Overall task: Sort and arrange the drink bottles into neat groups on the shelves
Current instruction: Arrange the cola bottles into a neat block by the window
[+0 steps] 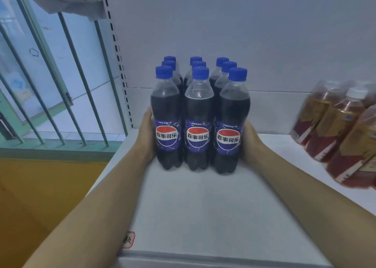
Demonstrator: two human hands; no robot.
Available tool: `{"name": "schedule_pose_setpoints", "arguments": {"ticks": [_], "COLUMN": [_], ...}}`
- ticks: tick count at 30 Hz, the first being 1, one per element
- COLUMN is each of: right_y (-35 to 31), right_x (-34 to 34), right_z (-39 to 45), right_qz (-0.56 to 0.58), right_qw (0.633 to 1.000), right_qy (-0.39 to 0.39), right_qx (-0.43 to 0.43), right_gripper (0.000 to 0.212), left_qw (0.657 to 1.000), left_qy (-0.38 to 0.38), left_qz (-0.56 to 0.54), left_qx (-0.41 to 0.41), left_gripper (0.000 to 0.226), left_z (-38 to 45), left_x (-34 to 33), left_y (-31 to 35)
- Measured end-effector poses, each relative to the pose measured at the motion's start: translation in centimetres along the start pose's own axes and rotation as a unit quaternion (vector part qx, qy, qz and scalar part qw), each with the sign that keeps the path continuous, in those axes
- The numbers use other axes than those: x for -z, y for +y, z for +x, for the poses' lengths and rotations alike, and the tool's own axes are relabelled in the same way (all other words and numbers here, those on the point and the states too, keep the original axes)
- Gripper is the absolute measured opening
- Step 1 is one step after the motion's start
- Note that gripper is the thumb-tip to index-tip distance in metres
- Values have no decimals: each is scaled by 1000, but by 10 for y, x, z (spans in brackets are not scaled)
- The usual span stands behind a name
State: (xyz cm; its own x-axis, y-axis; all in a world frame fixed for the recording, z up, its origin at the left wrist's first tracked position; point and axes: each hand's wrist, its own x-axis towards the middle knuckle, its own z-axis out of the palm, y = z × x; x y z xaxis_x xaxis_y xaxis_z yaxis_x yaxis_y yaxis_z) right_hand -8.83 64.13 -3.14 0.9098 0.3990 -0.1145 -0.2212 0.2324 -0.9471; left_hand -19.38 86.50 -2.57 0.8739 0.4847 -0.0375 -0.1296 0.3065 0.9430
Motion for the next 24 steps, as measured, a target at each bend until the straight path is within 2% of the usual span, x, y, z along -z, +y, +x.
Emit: {"name": "schedule_pose_setpoints", "arguments": {"ticks": [5,8,12,17,21,24], "right_y": [3,4,6,8,8,7], "right_x": [-6,-10,-12,-10,-10,-8], "right_z": [-1,-1,2,1,5,3], "right_qz": [44,38,28,46,53,49], "right_qw": [999,999,998,998,998,999], "right_qy": [2,28,54,45,25,-5], "right_qx": [6,7,2,0,5,4], "right_gripper": [68,53,53,54,71,74], "left_qw": [999,998,998,997,998,996], "left_qy": [-13,-20,-41,-34,-16,7], "left_qz": [38,47,49,57,52,78], "left_qx": [-12,-26,-26,-31,-36,-33], "left_gripper": [62,67,72,74,79,69], "left_z": [3,3,-1,-5,-10,-12], "left_x": [2,1,-3,-5,-10,-12], "left_y": [-3,-6,-3,-1,1,3]}}
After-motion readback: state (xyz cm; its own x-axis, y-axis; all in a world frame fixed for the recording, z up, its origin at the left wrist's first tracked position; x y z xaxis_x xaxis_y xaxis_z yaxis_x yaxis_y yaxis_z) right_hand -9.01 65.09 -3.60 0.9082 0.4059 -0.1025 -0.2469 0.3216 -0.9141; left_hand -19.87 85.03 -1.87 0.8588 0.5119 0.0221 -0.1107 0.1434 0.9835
